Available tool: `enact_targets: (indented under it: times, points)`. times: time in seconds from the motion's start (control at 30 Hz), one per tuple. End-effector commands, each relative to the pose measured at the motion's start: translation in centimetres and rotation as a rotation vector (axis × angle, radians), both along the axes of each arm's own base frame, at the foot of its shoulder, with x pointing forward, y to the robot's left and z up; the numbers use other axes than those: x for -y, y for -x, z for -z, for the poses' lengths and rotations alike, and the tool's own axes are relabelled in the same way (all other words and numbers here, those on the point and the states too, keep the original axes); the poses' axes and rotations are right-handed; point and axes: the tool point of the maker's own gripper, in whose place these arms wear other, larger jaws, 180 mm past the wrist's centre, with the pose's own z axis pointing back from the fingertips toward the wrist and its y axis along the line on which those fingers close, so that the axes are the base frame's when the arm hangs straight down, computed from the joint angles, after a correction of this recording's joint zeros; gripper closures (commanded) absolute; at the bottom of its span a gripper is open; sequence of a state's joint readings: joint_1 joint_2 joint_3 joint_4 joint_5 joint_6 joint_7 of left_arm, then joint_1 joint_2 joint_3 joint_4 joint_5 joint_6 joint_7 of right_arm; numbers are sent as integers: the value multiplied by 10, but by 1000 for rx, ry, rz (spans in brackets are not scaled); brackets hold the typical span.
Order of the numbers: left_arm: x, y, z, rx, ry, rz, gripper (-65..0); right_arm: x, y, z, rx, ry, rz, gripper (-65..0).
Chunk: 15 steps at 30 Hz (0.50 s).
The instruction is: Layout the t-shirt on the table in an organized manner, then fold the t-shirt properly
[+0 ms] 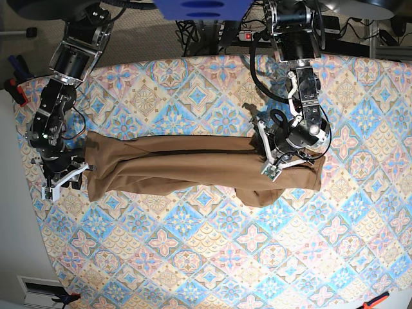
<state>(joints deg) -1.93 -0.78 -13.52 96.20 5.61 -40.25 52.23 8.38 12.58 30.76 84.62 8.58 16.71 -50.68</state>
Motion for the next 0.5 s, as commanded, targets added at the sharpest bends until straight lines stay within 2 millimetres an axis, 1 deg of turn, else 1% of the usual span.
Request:
enact_targets:
  times: [0.0,0.13,0.2,0.23,0.27,0.33,0.47]
  points:
    - [1,-15,-31,107,5,0,0,6,-10,-17,57,12,2,-197]
    - [-3,-9,-73,233,-31,-4,0,7,-7,-4,24,-6,8,-197]
    - [-7,-2,-86,255,-61,-12,0,7,-6,0,13,-12,10,-197]
    - [-8,2,-85,245,-70,-15,0,7,-6,2,9,-15,11,-197]
    - [-11,7,-80,226,-79,-17,0,7,-5,5,3,-19,13,-197]
    - [-23,18,-69,188,-89,-48,0,8,-5,5,2,-21,14,-196]
    - [-45,58,-36,69,-130,-73,0,9,-5,3,9,-21,19,-196]
